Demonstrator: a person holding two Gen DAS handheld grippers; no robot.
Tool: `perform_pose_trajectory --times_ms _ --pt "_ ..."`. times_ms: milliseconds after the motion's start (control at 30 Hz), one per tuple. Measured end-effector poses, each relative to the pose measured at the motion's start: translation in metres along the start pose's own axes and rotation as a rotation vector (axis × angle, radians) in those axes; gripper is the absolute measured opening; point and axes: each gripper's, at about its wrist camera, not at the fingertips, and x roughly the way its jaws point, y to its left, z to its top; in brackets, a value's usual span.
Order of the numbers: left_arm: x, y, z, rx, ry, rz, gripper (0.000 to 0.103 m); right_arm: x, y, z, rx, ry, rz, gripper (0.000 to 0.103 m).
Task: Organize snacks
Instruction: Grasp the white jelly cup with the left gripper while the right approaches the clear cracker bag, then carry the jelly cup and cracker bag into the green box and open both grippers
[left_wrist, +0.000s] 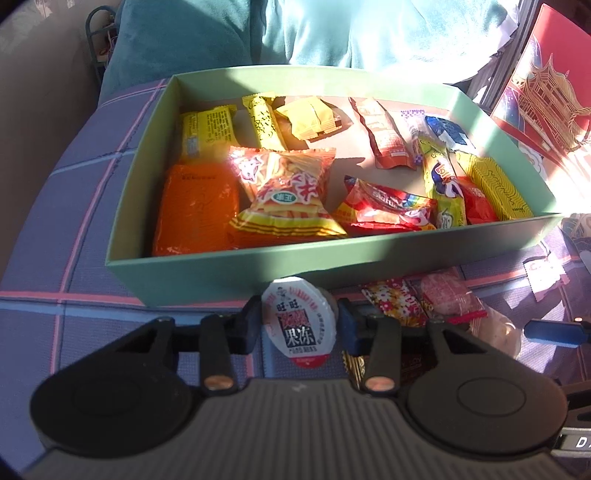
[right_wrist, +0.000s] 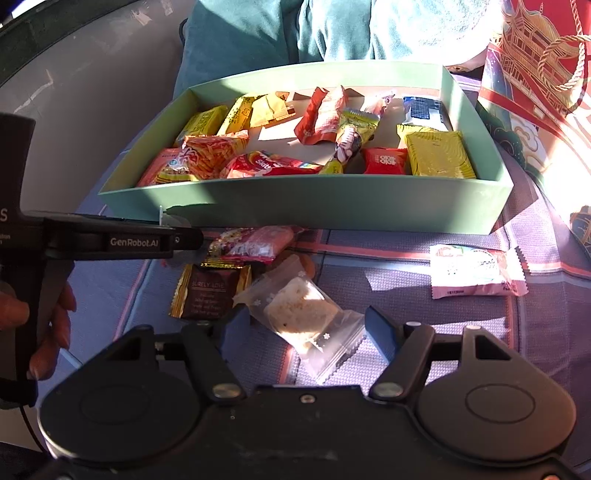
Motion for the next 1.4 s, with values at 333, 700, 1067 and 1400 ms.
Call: perform_pose_trajectory --times_ms 333,700,1067,1400 --pt "-0.021 0.026 -0.021 0.001 0.062 -0.086 0.043 0.008 0.015 0.001 -0.13 0.001 0.024 0.057" --pt "-0.019 0.01 -0.028 0.034 0.043 -0.014 0.059 -0.002 0.013 -0.008 -0.077 0.019 0.03 0.041" --pt "-0.031 0.003 -0.044 0.069 0.038 -0.004 0.043 0.002 0.011 -0.014 -0.003 0.005 0.007 0.048" --pt "-0.055 0.0 -0.046 0.047 0.036 -0.066 0.043 -0.022 0.009 -0.013 0.044 -0.025 0.01 0.031"
